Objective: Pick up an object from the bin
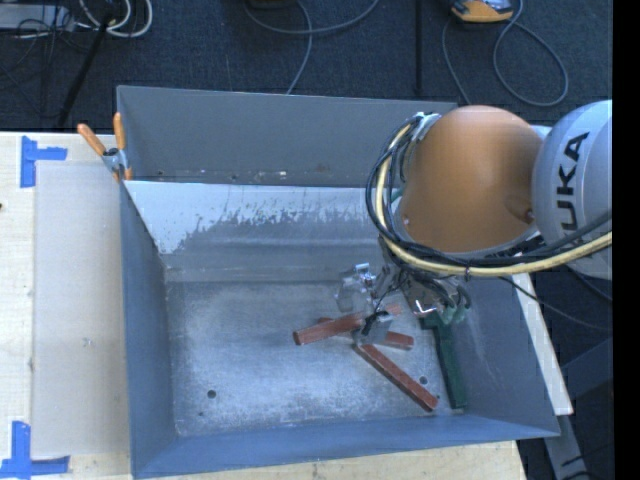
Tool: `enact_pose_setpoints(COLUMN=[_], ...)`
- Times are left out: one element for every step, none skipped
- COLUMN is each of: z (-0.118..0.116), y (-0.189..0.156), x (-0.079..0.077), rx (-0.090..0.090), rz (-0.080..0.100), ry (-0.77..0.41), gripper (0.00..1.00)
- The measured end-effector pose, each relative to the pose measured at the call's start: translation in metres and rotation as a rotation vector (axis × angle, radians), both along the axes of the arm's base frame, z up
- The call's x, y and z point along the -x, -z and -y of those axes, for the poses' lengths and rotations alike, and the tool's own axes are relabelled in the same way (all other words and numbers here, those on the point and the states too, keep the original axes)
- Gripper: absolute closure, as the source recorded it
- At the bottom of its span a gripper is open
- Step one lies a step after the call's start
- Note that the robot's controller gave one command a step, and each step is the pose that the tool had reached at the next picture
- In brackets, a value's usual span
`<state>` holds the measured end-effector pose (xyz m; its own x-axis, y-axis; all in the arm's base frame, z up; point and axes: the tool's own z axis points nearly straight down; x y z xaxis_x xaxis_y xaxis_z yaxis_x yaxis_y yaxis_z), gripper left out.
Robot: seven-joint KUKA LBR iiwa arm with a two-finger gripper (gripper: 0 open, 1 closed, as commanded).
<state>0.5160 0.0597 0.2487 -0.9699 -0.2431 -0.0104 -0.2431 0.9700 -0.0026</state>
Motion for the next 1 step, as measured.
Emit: enact_pose_setpoints(z=[0.0034], y=[0.0058], x=[-0.0165], rx=[0.001], rz=[-0.009], ry=[-0.323], gripper=[1.0])
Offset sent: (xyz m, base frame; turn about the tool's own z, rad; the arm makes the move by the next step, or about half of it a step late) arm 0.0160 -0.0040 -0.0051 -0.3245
